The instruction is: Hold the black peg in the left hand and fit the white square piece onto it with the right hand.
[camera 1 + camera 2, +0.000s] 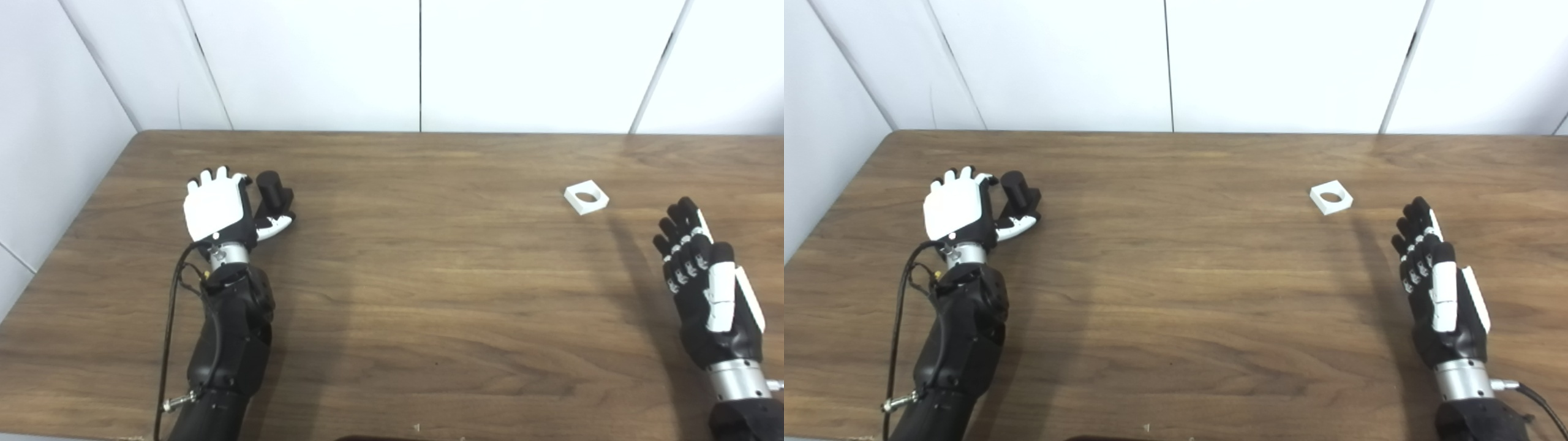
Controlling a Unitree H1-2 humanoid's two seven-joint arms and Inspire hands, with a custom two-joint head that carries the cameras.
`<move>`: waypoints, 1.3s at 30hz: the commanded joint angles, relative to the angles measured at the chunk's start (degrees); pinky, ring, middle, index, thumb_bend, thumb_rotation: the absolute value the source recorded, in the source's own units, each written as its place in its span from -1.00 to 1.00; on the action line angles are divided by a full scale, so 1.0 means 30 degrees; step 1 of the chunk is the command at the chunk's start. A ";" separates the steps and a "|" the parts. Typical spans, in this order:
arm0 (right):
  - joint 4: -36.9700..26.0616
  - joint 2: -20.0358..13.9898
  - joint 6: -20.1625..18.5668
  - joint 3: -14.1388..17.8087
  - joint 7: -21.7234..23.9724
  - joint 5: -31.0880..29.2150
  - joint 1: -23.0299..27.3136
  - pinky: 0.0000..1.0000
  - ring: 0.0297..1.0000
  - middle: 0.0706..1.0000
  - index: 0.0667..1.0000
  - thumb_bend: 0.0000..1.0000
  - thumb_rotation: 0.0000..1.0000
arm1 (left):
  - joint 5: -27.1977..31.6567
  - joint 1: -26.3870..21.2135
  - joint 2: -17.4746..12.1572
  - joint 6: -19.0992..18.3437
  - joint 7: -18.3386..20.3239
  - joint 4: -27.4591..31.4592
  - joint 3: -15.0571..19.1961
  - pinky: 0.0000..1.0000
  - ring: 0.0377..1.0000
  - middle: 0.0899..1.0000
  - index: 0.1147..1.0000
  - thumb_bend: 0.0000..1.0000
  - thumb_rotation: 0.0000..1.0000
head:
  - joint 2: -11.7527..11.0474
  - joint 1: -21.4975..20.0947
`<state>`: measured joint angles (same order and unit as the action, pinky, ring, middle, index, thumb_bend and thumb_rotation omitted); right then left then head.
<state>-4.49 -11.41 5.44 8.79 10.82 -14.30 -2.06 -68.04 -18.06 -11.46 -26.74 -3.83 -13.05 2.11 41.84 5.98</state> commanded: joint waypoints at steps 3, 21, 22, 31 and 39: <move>0.1866 0.0667 0.0330 -0.0278 0.0130 -0.0247 -0.1021 1.00 1.00 1.00 1.00 0.23 1.00 | -0.0772 -0.1292 -0.0260 -0.0060 0.0247 -0.0099 0.0278 1.00 1.00 0.90 0.47 0.50 0.01 | 0.0001 0.0001; 0.1842 0.0812 0.0349 -0.0293 0.0048 -0.0233 -0.1220 1.00 1.00 1.00 1.00 0.26 1.00 | -0.0807 -0.2297 -0.0467 -0.0059 0.0342 -0.1851 -0.0080 1.00 1.00 0.88 0.36 0.52 -0.06 | 0.0069 -0.0136; 0.1833 0.0824 0.0334 -0.0288 0.0019 -0.0221 -0.1223 1.00 1.00 1.00 1.00 0.25 1.00 | -0.0761 -0.2300 -0.0454 -0.0059 0.0337 -0.1862 -0.0082 1.00 1.00 0.87 0.35 0.51 -0.09 | 0.0069 -0.0136; 0.1806 0.0736 0.0284 -0.0319 0.0101 -0.0230 -0.1268 1.00 1.00 1.00 1.00 0.27 1.00 | -0.0567 -0.2227 -0.0499 -0.0059 0.0331 -0.1619 -0.0212 1.00 1.00 0.84 0.27 0.45 -0.24 | 0.0140 -0.0098; 0.1863 0.0679 0.0451 -0.0288 0.0217 -0.0327 -0.1208 1.00 1.00 1.00 1.00 0.23 1.00 | 0.0699 -0.2046 -0.0370 -0.0055 -0.0226 -0.1279 -0.0112 1.00 1.00 0.80 0.06 0.41 -0.54 | 0.0233 0.0028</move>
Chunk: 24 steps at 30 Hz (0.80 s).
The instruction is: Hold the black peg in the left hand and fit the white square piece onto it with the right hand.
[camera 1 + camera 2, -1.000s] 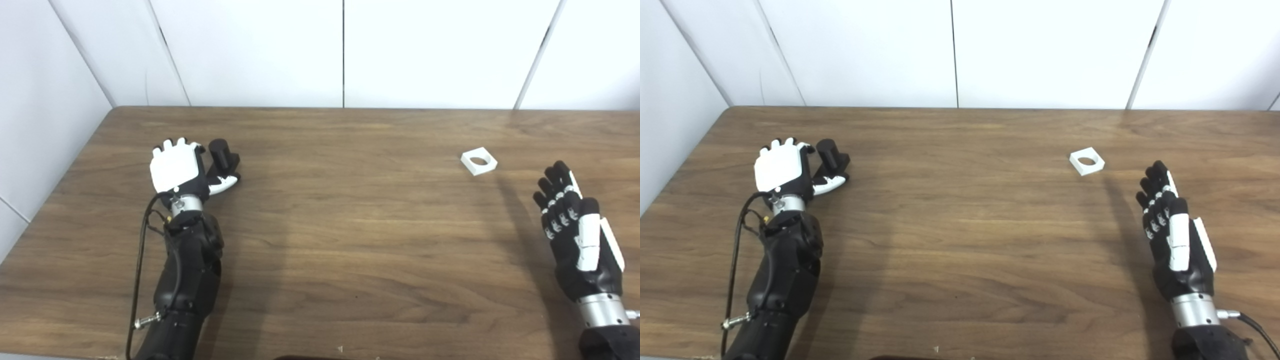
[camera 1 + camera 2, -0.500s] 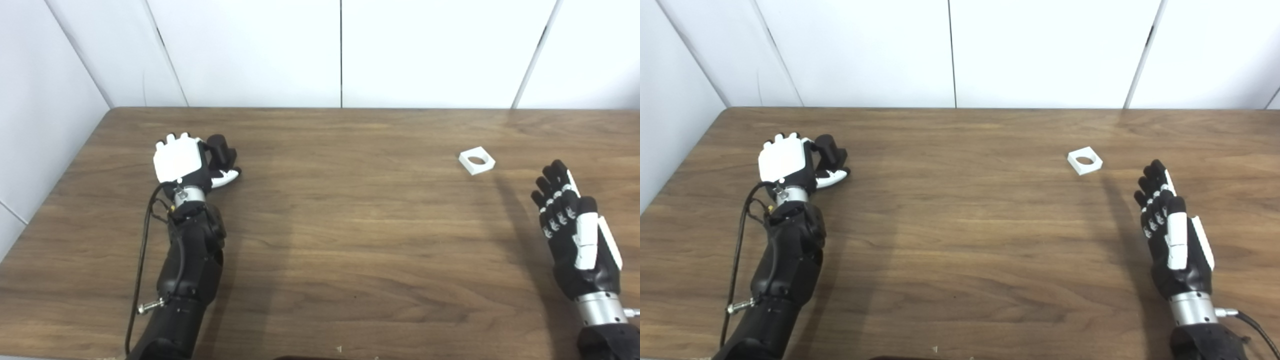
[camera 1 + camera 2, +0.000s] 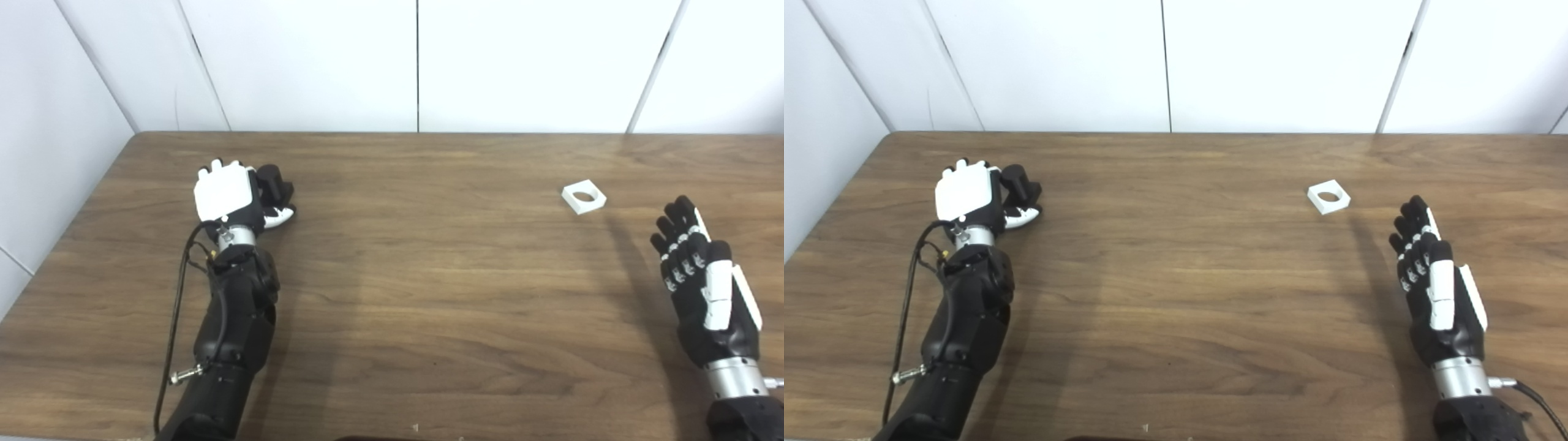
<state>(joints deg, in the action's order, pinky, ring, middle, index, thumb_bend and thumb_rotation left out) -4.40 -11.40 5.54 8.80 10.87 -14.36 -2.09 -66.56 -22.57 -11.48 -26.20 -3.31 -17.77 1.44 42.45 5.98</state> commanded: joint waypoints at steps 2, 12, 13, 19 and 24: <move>0.1797 0.0649 0.0325 -0.0284 0.0220 -0.0343 -0.1193 1.00 1.00 1.00 1.00 0.22 1.00 | 0.0435 -0.0506 -0.0391 -0.0233 -0.0478 0.0351 0.0063 1.00 1.00 0.80 0.02 0.41 -0.58 | 0.0037 0.0033; 0.1598 0.0561 0.0010 -0.0271 0.0172 -0.0370 -0.1194 1.00 1.00 1.00 1.00 0.25 1.00 | 0.1272 -0.0298 -0.0567 -0.0232 -0.0714 0.0605 -0.0178 1.00 1.00 0.81 -0.16 0.05 -0.86 | 0.0125 0.0080; 0.1585 0.0562 0.0029 -0.0266 0.0193 -0.0411 -0.1184 1.00 1.00 1.00 1.00 0.25 1.00 | 0.1334 -0.0277 -0.0577 -0.0231 -0.0773 0.0614 -0.0197 1.00 1.00 0.80 -0.16 0.04 -0.87 | 0.0129 0.0078; 0.1551 0.0530 -0.0022 -0.0233 0.0197 -0.0485 -0.1180 1.00 1.00 1.00 1.00 0.24 1.00 | 0.1681 -0.0142 -0.0620 -0.0227 -0.0993 0.0790 -0.0370 1.00 1.00 0.80 -0.17 0.03 -0.89 | 0.0183 -0.0008; 0.1554 0.0467 0.0004 -0.0222 0.0187 -0.0427 -0.1243 1.00 1.00 1.00 1.00 0.25 1.00 | 0.2060 -0.0067 -0.0615 -0.0224 -0.1362 0.0797 -0.0522 1.00 1.00 0.79 -0.16 0.04 -0.89 | 0.0181 -0.0024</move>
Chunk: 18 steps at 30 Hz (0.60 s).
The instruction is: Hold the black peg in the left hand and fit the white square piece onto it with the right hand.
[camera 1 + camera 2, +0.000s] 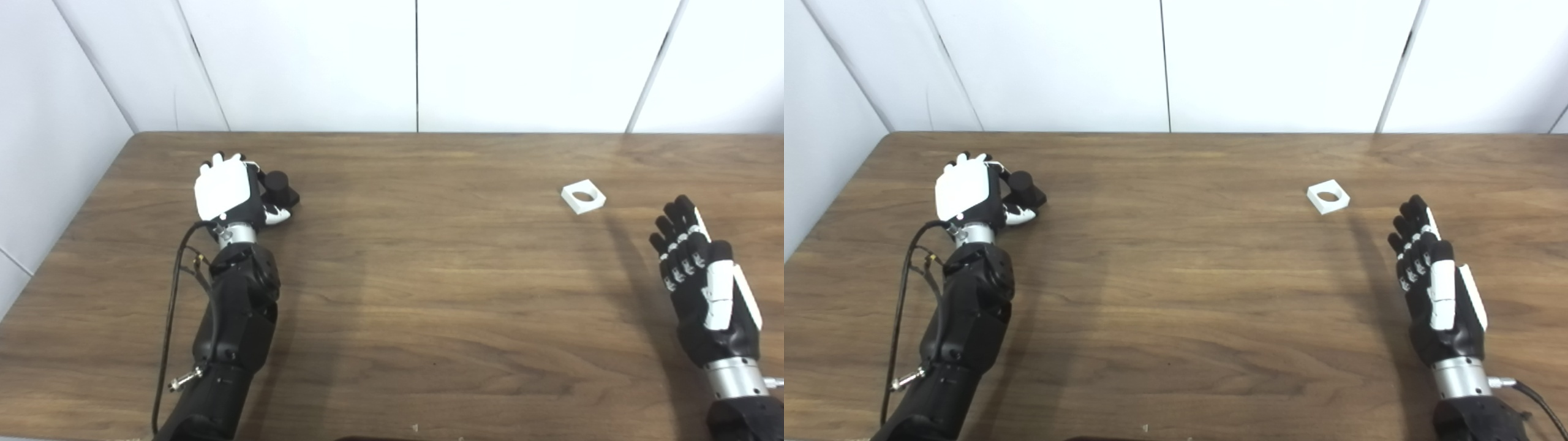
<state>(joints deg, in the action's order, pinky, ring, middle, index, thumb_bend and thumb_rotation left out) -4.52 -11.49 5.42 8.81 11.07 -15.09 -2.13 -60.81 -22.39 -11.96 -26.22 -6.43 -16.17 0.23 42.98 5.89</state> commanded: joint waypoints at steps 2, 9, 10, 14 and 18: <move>0.1579 0.0494 0.0069 -0.0212 0.0101 -0.0176 -0.1258 1.00 1.00 1.00 1.00 0.24 1.00 | 0.0276 -0.0091 -0.0467 -0.0217 -0.0422 0.0245 -0.0175 1.00 1.00 0.79 -0.16 0.04 -0.89 | 0.0005 0.0006; 0.1573 0.0438 0.0023 -0.0182 0.0134 -0.0255 -0.1270 1.00 1.00 1.00 1.00 0.27 1.00 | 0.0809 0.0137 -0.0329 -0.0219 -0.0626 0.0478 -0.0274 1.00 1.00 0.79 -0.16 0.04 -0.90 | -0.0033 -0.0079; 0.1546 0.0443 0.0007 -0.0184 0.0132 -0.0266 -0.1274 1.00 1.00 1.00 1.00 0.27 1.00 | 0.0996 0.0224 -0.0323 -0.0204 -0.0727 0.0632 -0.0336 1.00 1.00 0.79 -0.16 0.04 -0.90 | -0.0033 -0.0079; 0.1493 0.0438 -0.0004 -0.0213 0.0199 -0.0367 -0.1252 1.00 1.00 1.00 1.00 0.24 1.00 | 0.1037 0.0597 -0.0147 -0.0222 -0.0431 0.1435 -0.0455 1.00 1.00 0.79 -0.16 0.04 -0.89 | -0.0037 -0.0089; 0.1403 0.0430 -0.0181 -0.0248 0.0209 -0.0423 -0.1249 1.00 1.00 1.00 1.00 0.23 1.00 | 0.1221 0.1036 -0.0054 -0.0212 -0.0294 0.2279 -0.0797 1.00 1.00 0.78 -0.16 0.04 -0.89 | -0.0034 -0.0110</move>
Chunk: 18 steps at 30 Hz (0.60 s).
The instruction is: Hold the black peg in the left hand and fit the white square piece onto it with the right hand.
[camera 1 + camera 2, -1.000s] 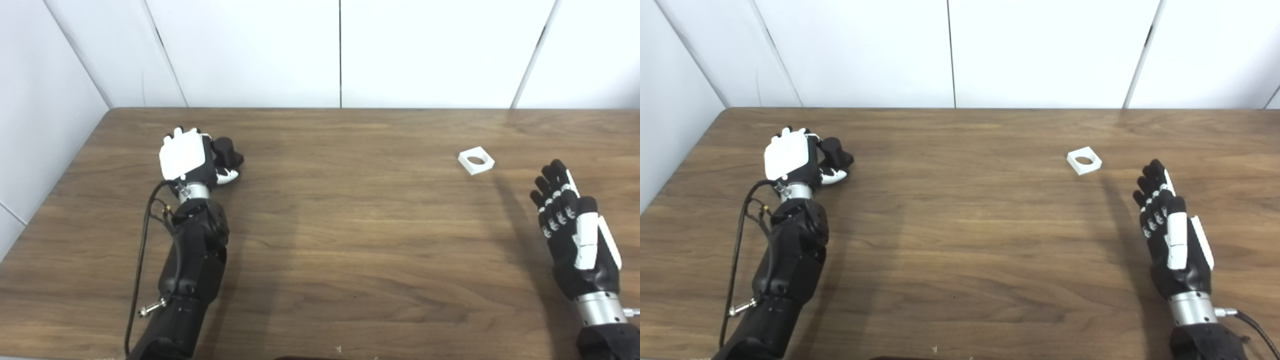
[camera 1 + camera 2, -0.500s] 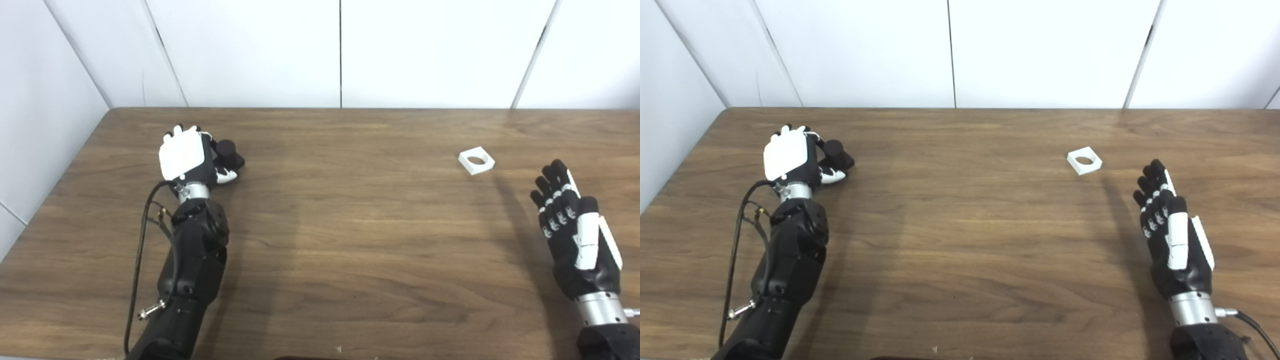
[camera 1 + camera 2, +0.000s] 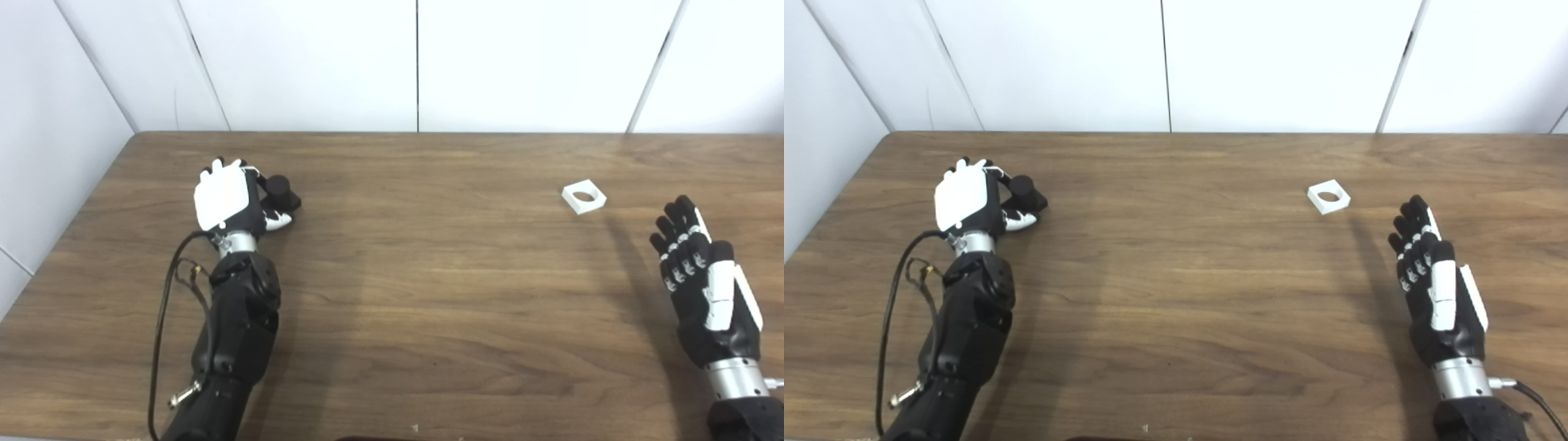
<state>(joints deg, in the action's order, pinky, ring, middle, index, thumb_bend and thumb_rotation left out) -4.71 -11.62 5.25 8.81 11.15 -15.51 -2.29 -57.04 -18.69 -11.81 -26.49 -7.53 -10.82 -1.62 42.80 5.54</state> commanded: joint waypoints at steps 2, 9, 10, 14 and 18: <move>0.1414 0.0473 -0.0195 -0.0302 0.0176 -0.0236 -0.1205 1.00 1.00 1.00 1.00 0.23 1.00 | -0.0227 0.0180 0.0031 -0.0130 0.0331 0.1084 -0.0437 1.00 1.00 0.79 -0.16 0.04 -0.89 | 0.0025 0.0007; 0.1288 0.0531 -0.0335 -0.0367 0.0151 -0.0204 -0.1234 1.00 1.00 1.00 1.00 0.25 1.00 | -0.0227 0.1286 0.0335 -0.0110 0.0526 0.2724 -0.1282 0.96 1.00 0.79 -0.15 0.04 -0.89 | 0.0033 -0.0083; 0.1272 0.0557 -0.0364 -0.0361 0.0111 -0.0183 -0.1235 1.00 1.00 1.00 1.00 0.26 1.00 | -0.0187 0.1400 0.0367 -0.0110 0.0544 0.2909 -0.1342 0.96 1.00 0.79 -0.15 0.04 -0.89 | 0.0033 -0.0083; 0.1318 0.0541 -0.0411 -0.0457 0.0196 -0.0122 -0.1233 1.00 1.00 1.00 1.00 0.28 1.00 | -0.0289 0.2106 0.0504 -0.0082 0.0692 0.3912 -0.1779 0.98 1.00 0.78 -0.15 0.04 -0.89 | 0.0042 -0.0176; 0.1228 0.0579 -0.0587 -0.0512 0.0200 -0.0141 -0.1297 1.00 1.00 1.00 1.00 0.31 1.00 | 0.0009 0.2893 0.0639 0.0135 0.0667 0.5029 -0.2268 1.00 1.00 0.78 -0.15 0.04 -0.89 | 0.0060 -0.0277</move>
<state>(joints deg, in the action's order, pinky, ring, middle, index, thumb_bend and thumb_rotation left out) -4.98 -11.76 3.56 8.59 11.22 -15.39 -2.37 -56.94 -10.30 -9.88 -26.62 -5.75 1.75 -7.57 42.98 4.66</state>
